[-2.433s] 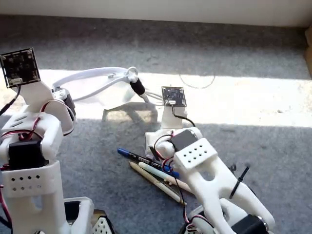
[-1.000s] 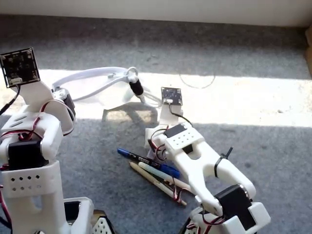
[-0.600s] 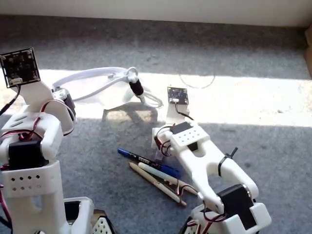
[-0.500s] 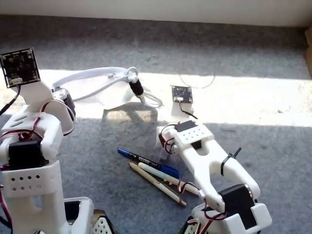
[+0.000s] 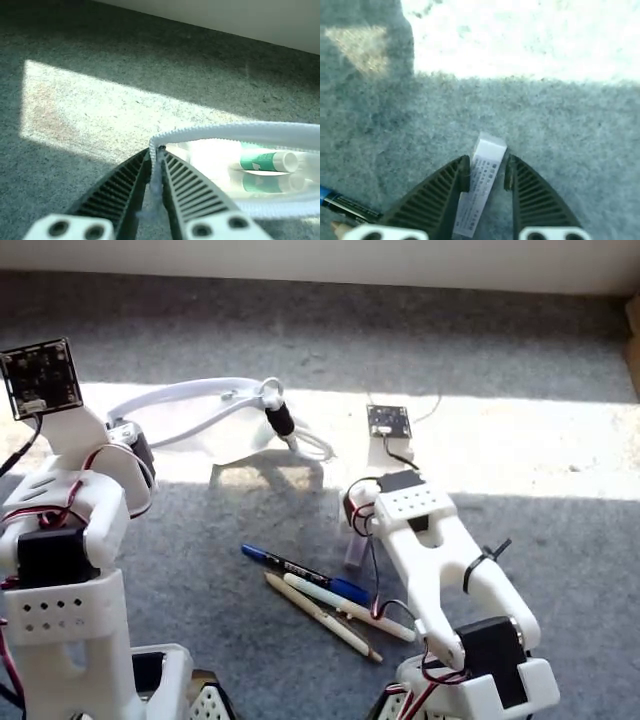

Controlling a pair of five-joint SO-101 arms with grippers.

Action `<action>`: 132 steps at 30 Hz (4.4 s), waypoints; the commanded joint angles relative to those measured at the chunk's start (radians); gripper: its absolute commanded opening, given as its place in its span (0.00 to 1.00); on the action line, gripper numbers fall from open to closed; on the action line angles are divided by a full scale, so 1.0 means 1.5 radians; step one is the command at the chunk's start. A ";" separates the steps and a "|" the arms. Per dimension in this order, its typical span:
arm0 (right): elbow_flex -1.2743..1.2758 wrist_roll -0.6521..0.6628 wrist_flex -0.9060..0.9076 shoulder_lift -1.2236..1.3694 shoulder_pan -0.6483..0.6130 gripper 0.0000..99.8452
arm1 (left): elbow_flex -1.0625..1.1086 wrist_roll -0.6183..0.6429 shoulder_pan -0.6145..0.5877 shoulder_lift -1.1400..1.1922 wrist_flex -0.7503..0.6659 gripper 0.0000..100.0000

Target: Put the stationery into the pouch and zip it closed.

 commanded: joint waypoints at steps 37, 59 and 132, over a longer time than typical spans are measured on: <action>-0.064 0.041 -0.023 0.072 0.006 0.01 | 0.011 -0.009 -0.008 0.021 -0.005 0.01; -0.043 0.045 -0.027 -0.050 0.076 0.01 | 0.011 -0.037 0.029 0.021 -0.001 0.01; -0.150 0.166 -0.067 -0.627 -0.224 0.01 | 0.026 -0.101 0.145 0.021 0.003 0.01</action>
